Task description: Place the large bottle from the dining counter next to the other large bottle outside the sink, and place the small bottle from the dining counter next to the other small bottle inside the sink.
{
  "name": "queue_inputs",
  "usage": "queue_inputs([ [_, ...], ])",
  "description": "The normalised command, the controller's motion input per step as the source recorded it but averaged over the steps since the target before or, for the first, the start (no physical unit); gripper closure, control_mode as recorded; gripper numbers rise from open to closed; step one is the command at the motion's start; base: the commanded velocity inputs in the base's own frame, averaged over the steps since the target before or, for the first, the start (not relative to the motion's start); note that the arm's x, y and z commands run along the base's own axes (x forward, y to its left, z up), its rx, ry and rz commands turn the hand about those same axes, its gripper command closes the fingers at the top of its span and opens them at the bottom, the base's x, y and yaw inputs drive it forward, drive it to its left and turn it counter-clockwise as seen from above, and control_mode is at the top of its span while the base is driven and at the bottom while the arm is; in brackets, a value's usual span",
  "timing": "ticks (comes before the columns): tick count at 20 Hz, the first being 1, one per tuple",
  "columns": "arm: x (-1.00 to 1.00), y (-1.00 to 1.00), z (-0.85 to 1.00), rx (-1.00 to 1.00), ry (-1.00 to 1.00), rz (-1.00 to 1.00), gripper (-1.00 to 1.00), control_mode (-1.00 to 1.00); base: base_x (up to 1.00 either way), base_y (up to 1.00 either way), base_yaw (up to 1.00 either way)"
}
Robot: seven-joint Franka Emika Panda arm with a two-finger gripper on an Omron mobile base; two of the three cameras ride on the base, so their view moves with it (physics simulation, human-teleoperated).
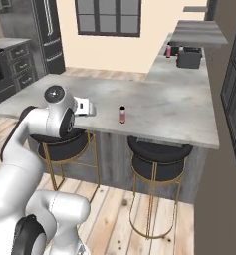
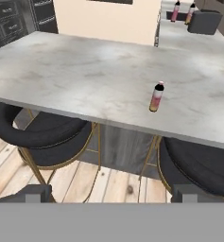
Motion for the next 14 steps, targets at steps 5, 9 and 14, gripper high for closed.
queue_inputs([
  [5,0.0,0.0,0.0,0.0,0.0,0.0,-1.0,1.0,0.32,-0.29,0.01],
  [9,0.0,0.0,0.0,0.0,0.0,0.0,-1.0,1.0,0.43,-0.34,0.0],
  [14,0.0,0.0,0.0,0.0,0.0,0.0,-1.0,1.0,0.4,-0.3,0.0],
])
